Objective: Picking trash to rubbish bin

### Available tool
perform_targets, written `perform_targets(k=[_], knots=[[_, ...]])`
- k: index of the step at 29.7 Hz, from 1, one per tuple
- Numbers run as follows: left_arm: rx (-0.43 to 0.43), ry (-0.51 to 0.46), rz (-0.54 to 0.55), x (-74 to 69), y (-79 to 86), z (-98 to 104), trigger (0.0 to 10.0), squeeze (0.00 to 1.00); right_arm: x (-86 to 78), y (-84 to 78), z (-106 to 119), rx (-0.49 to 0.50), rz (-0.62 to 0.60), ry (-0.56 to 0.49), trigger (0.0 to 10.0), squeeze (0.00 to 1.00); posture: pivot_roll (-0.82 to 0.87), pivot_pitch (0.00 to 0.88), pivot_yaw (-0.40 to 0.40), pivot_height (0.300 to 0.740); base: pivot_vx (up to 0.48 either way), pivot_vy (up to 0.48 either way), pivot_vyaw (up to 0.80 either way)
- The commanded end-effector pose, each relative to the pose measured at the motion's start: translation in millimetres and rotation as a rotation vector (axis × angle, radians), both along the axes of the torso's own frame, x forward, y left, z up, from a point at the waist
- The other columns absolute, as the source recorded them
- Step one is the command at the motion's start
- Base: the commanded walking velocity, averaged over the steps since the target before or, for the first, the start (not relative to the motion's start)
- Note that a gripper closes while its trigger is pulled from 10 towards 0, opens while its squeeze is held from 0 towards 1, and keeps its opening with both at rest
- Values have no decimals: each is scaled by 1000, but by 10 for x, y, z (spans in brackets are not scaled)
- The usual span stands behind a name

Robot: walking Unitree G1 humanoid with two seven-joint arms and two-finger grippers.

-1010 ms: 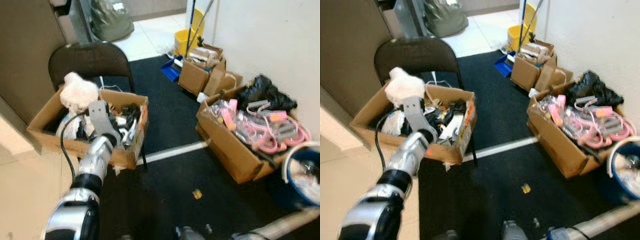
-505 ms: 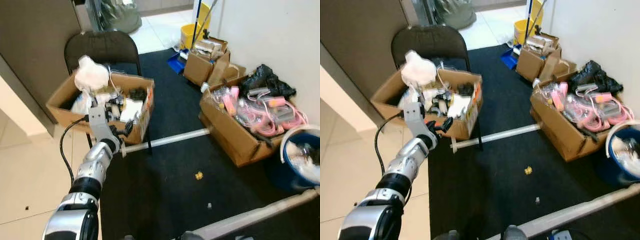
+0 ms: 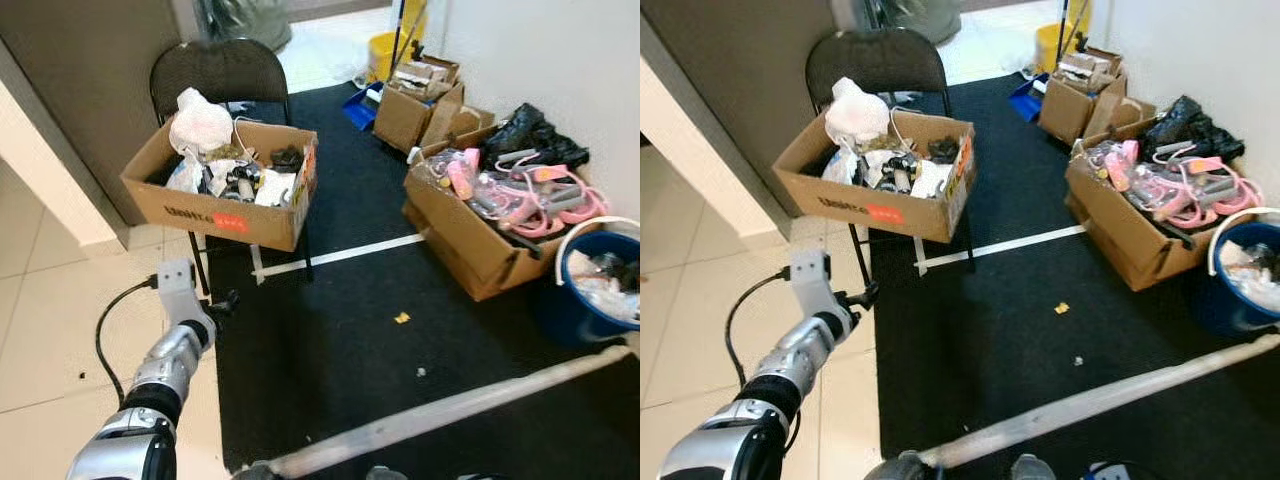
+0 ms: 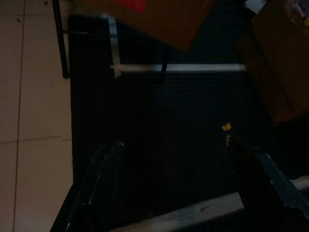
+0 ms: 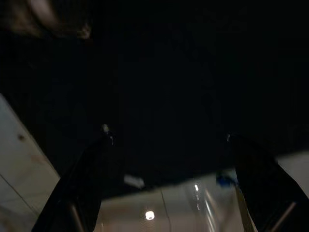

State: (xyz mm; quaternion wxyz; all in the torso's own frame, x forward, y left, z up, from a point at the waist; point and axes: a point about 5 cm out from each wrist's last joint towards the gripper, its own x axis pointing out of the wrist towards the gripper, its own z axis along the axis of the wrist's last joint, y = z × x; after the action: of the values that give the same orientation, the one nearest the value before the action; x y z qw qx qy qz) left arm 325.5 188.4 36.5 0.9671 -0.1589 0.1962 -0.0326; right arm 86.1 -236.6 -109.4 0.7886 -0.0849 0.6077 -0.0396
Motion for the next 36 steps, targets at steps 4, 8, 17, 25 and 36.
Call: perform_targets(k=[4, 8, 17, 25, 36], knots=[[27, 99, 43, -202, 137, -235, 10000, 0, -75, 78, -33, 26, -5, 20, 10000, 0, -38, 136, 60, 740, -369, 0, 0], [48, 180, 78, -383, 235, -413, 10000, 0, -66, 100, -36, 25, -1, 18, 10000, 0, -37, 130, 60, 740, -62, 0, 0], [138, 380, 95, -875, 381, -802, 10000, 0, -92, 81, -38, 13, 13, 36, 10000, 0, -38, 113, 62, 740, 0, 0, -430], [260, 579, 29, -1396, 393, -1120, 10000, 0, -95, 62, -35, -3, 12, 39, 10000, 0, -41, 103, 56, 740, 0, 0, -769], [688, 834, -583, -2261, 158, -1487, 10000, 0, -63, 60, -28, -24, 15, 24, 10000, 0, -50, 105, 55, 740, 0, 0, -769]])
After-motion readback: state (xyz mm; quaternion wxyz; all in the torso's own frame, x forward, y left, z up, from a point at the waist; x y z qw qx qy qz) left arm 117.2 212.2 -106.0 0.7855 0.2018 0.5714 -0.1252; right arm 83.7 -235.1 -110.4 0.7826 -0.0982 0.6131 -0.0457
